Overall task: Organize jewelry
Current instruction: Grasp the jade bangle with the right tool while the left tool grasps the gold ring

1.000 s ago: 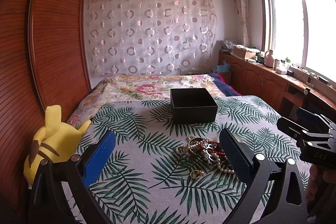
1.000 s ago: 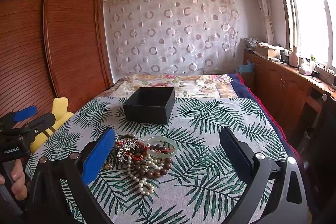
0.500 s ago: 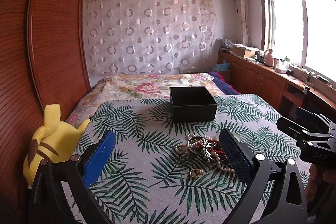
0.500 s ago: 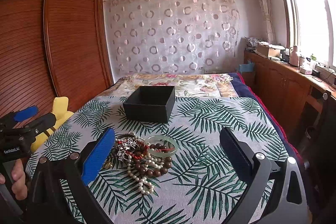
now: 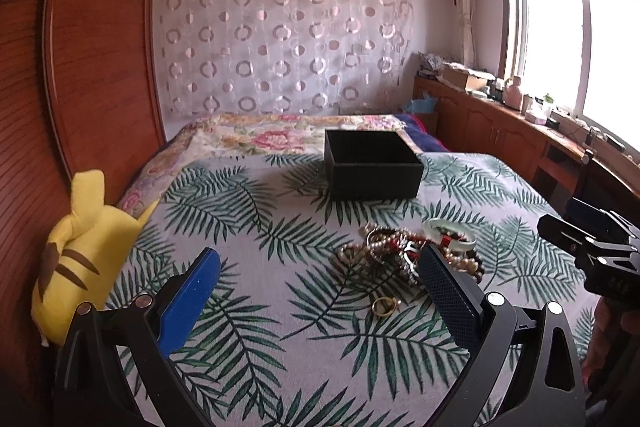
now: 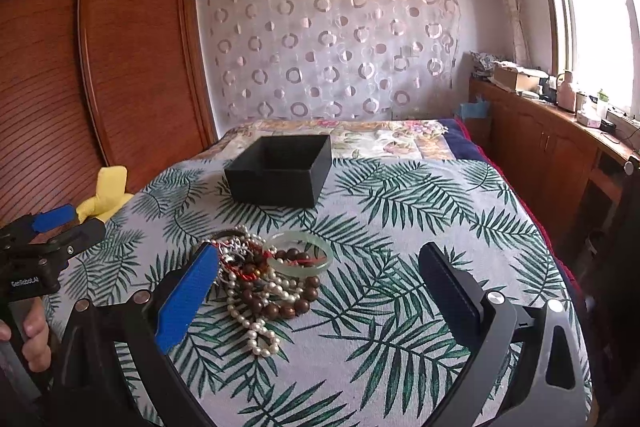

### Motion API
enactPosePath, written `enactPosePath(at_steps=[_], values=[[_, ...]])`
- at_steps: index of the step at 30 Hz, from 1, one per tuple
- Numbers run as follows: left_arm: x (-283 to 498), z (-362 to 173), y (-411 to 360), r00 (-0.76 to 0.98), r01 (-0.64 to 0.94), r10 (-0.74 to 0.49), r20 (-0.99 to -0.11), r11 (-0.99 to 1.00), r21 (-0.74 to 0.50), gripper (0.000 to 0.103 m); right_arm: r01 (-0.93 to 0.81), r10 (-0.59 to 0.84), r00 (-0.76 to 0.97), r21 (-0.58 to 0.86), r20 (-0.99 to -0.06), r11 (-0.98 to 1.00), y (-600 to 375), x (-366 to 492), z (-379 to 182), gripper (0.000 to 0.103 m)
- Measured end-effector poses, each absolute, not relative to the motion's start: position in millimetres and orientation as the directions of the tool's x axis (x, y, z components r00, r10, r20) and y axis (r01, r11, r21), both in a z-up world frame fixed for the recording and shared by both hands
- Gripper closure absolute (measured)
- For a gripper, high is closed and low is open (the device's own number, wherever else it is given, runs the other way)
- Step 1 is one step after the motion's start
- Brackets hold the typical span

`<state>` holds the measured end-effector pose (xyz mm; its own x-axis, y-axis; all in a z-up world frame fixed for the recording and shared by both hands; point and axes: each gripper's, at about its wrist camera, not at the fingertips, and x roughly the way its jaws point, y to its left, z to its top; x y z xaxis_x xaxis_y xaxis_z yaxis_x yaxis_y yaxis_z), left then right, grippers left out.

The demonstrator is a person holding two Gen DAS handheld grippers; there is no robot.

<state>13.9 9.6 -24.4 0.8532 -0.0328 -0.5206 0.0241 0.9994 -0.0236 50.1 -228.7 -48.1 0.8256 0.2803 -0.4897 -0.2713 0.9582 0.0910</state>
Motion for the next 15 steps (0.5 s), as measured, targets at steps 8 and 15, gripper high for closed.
enactPosePath(at_steps=[8, 15], values=[[23, -44, 18, 0.819, 0.059, -0.081, -0.568, 0.997, -0.057, 0.008, -0.365, 0.349, 0.758, 0.084, -0.551, 0.927, -225, 78, -65, 0.013], [31, -61, 18, 0.781, 0.103, -0.121, -0.613, 0.993, -0.065, 0.008, -0.453, 0.435, 0.618, 0.156, -0.655, 0.878, -216, 124, -87, 0.015]])
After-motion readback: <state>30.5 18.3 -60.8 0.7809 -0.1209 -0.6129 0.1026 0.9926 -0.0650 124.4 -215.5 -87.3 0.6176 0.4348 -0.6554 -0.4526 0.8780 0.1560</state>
